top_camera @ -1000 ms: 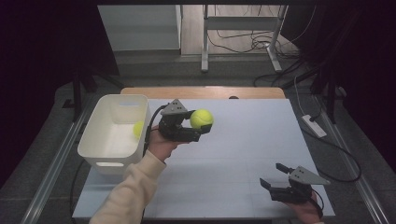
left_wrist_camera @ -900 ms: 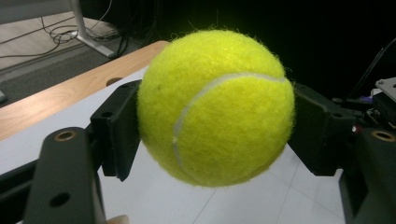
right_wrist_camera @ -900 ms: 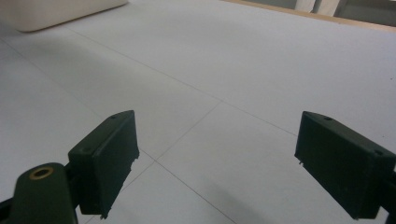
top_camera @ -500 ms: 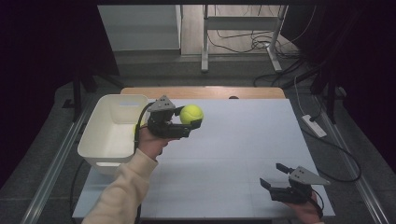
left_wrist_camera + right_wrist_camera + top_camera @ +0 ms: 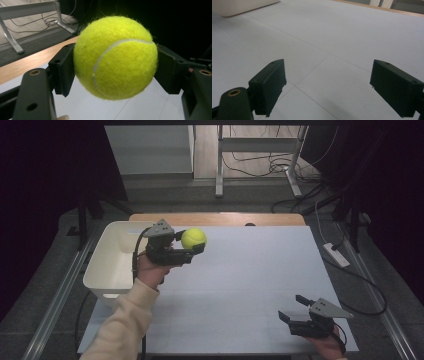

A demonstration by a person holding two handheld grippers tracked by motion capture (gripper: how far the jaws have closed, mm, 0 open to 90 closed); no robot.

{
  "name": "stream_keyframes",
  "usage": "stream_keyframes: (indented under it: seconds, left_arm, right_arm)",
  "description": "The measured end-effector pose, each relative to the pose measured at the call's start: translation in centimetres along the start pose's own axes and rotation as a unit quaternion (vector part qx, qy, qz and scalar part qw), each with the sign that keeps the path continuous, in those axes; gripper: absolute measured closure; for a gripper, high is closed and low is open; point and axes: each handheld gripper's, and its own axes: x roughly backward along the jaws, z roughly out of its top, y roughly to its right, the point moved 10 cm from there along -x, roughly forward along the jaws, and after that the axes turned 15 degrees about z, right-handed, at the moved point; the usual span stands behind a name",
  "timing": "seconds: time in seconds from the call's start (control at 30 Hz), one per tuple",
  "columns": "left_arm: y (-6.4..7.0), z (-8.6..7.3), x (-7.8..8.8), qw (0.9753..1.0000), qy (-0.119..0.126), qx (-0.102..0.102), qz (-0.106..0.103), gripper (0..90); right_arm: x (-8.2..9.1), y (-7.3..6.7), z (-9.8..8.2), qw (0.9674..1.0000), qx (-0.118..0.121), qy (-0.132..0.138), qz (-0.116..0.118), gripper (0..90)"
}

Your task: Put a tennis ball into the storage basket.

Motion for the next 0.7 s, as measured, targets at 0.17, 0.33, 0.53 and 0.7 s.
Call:
stream_keyframes:
  seconds: [0.17, 0.33, 0.53, 0.7]
  left_arm:
    - [-0.6, -0.1, 0.3, 1.0, -0.002, -0.002, 0.008, 26.9]
    - [-1.1, -0.1, 0.5, 0.9999, -0.002, -0.004, 0.014, 26.9]
    - [-1.8, -0.2, 0.9, 0.9997, -0.002, -0.001, 0.024, 26.9]
    - [-2.3, -0.4, 1.0, 0.9995, -0.003, -0.002, 0.031, 26.9]
  right_arm:
    - [0.0, 0.0, 0.0, 1.0, 0.0, 0.0, 0.001, 13.0]
    - [0.0, 0.0, 0.0, 1.0, 0.0, 0.0, 0.0, 13.0]
    - [0.0, 0.0, 0.0, 1.0, 0.001, -0.001, -0.001, 13.0]
    - [0.0, 0.0, 0.0, 1.0, 0.001, -0.001, 0.0, 13.0]
